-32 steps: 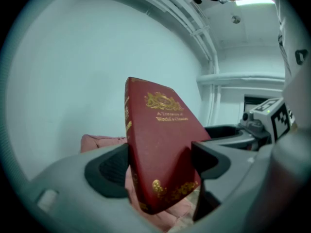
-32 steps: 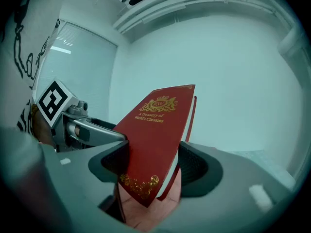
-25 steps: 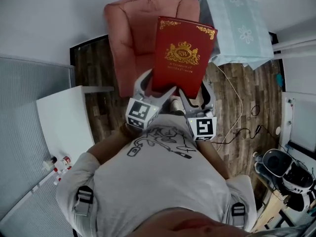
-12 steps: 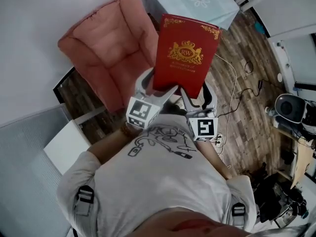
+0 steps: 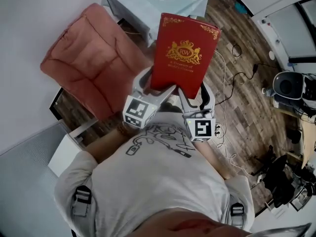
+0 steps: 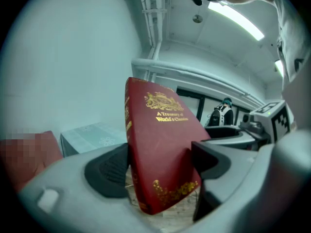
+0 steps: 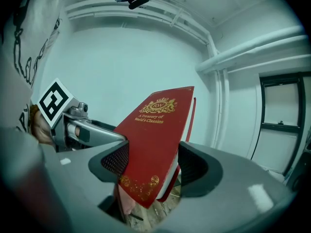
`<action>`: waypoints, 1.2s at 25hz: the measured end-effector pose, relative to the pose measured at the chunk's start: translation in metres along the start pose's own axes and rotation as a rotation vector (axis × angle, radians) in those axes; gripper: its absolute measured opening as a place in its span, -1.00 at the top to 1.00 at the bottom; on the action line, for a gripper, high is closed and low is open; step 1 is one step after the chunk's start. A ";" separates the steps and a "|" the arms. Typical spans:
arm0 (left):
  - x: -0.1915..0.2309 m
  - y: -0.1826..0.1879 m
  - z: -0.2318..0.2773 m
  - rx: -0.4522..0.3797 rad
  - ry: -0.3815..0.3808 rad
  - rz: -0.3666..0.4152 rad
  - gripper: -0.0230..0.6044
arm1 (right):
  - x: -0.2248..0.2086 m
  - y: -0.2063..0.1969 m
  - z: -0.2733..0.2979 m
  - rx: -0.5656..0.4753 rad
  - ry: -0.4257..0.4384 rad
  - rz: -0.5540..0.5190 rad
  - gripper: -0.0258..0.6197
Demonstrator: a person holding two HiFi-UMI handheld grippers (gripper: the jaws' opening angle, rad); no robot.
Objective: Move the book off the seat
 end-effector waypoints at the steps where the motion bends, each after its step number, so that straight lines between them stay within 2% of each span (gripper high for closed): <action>1: -0.022 0.008 0.015 0.005 -0.002 0.006 -0.33 | -0.023 0.003 -0.015 -0.008 -0.004 0.004 -0.07; 4: -0.064 0.019 0.045 0.010 -0.008 0.015 -0.33 | -0.067 0.004 -0.045 -0.017 -0.011 0.011 -0.07; 13: -0.087 0.002 0.093 0.006 -0.041 0.022 -0.34 | -0.112 -0.022 -0.054 -0.047 -0.050 0.016 -0.07; 18: -0.110 0.016 0.111 0.016 -0.046 0.025 -0.33 | -0.139 -0.015 -0.068 -0.037 -0.053 0.023 -0.07; 25: -0.104 0.018 0.136 0.019 -0.052 -0.004 -0.33 | -0.161 -0.020 -0.055 -0.018 -0.056 0.022 -0.07; 30: -0.091 0.021 0.163 0.026 -0.047 -0.017 -0.33 | -0.182 -0.017 -0.032 -0.055 -0.048 0.032 -0.07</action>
Point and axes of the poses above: the fingertips, and each gripper's own axes: z forward along the fingers, x to its left, y out of its top, the point moved 4 cm from there along -z, backward along the fingers, and after that the axes turned 1 degree about -z, right-handed, at the moved point
